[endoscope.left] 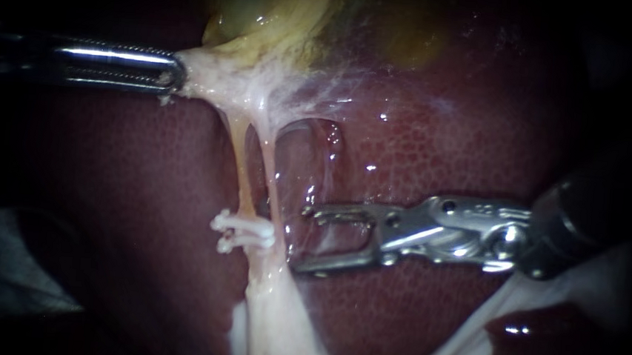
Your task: Going back second clip left tube
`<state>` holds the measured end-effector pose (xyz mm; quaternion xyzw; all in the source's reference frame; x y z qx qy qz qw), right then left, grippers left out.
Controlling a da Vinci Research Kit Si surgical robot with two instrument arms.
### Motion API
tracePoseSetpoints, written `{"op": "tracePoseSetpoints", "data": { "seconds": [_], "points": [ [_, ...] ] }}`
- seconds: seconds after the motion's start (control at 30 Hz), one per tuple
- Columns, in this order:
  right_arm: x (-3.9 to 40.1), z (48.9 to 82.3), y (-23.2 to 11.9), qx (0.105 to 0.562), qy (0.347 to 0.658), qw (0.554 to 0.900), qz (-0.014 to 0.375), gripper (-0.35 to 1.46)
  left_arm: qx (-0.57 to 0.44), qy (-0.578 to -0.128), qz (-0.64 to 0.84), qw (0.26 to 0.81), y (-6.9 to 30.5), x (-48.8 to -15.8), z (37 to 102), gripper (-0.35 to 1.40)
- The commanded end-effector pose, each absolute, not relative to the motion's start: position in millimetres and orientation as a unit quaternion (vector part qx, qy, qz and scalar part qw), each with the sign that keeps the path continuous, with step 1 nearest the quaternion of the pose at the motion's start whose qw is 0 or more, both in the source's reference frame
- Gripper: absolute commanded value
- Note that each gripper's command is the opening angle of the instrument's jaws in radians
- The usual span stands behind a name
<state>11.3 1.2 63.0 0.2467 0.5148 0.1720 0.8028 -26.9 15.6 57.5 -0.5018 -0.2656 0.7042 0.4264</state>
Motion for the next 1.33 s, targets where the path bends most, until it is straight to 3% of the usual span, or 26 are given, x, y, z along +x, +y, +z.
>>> {"op": "tracePoseSetpoints", "data": {
  "seconds": [0.03,0.27,0.6,0.97,1.33],
  "points": [
    [10.4,62.3,1.5,0.237,0.511,0.811,0.158,0.50,-0.502,-0.266,0.704,0.426,15.7,-26.9,57.5,-0.35],
    [6.0,59.5,3.1,0.201,0.505,0.830,0.124,0.50,-0.502,-0.265,0.705,0.426,15.6,-27.0,57.8,-0.35],
    [4.0,58.5,4.7,0.171,0.508,0.839,0.089,0.50,-0.499,-0.260,0.708,0.427,15.0,-28.3,60.2,-0.35],
    [3.2,59.2,4.8,0.176,0.509,0.838,0.085,0.50,-0.484,-0.274,0.714,0.425,12.9,-32.3,66.3,-0.35],
    [3.6,59.1,4.3,0.189,0.515,0.833,0.075,0.50,-0.484,-0.279,0.714,0.423,13.4,-31.5,65.4,-0.35]
  ]
}}
